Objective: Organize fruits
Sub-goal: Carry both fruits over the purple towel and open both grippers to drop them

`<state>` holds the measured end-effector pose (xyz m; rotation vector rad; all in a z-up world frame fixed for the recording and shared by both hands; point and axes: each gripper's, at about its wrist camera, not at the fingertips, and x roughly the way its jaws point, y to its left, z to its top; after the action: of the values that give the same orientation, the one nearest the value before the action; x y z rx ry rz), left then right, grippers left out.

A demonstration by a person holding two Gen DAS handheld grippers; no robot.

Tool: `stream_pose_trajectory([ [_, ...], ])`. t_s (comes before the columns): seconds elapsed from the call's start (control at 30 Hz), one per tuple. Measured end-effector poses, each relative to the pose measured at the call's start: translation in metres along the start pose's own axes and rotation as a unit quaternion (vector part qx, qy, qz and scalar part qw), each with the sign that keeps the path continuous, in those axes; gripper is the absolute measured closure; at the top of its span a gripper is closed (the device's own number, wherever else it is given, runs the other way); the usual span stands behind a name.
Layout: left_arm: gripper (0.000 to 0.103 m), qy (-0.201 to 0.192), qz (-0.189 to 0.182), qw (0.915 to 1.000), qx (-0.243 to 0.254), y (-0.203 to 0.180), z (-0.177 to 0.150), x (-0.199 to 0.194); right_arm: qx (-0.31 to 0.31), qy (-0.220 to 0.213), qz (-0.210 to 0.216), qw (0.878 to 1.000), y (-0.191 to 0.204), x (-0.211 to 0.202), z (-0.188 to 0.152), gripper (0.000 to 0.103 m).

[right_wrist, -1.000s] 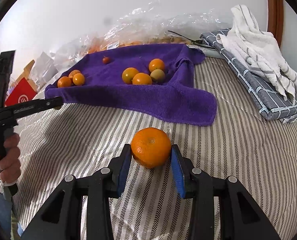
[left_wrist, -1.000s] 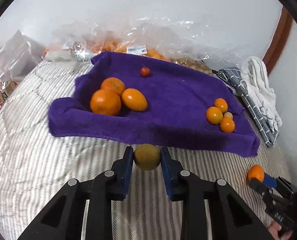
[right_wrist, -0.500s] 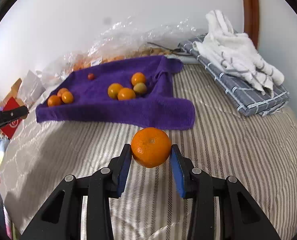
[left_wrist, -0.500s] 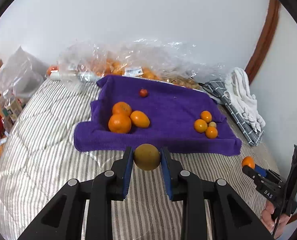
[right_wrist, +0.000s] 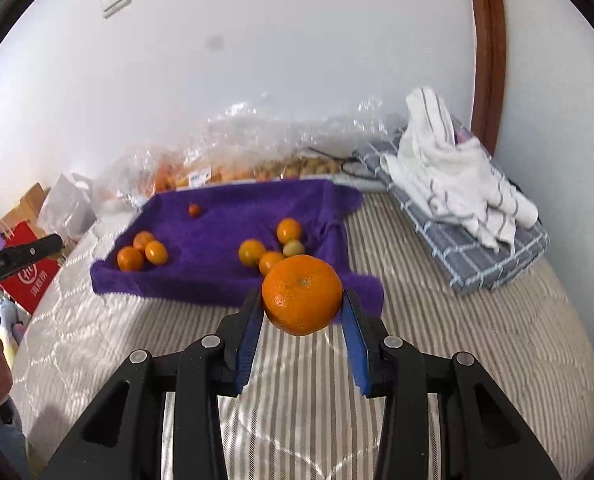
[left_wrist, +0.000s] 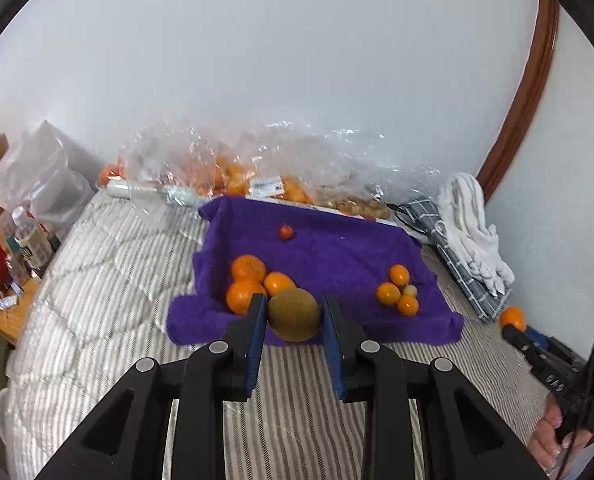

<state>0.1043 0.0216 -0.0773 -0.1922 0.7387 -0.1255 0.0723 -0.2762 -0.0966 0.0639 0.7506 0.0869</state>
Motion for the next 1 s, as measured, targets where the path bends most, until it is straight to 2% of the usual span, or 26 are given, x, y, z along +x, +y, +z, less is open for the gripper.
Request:
stream_pose_trajectory([
  [0.27,0.077,-0.011,0.000,0.9999,-0.008,0.004,0.034,-0.004,-0.002,-0.020,0.011,1.000,0.008,-0.003,0.050,0.064],
  [0.57,0.077,-0.023,0.030,0.9991,-0.021,0.012,0.088,0.010,-0.023,-0.035,0.043,0.998,0.030,0.024,0.109,0.064],
  [0.67,0.077,-0.019,0.044,0.9984,-0.030,0.016,0.106,0.022,-0.030,-0.038,0.051,0.998,0.039,0.038,0.127,0.064],
  [0.83,0.077,-0.001,0.047,0.9975,-0.052,0.025,0.128,0.053,-0.033,-0.035,0.068,0.996,0.050,0.069,0.151,0.064],
  [1.0,0.077,0.020,0.049,0.9969,-0.058,0.038,0.132,0.083,-0.022,-0.021,0.081,0.996,0.046,0.107,0.163,0.064],
])
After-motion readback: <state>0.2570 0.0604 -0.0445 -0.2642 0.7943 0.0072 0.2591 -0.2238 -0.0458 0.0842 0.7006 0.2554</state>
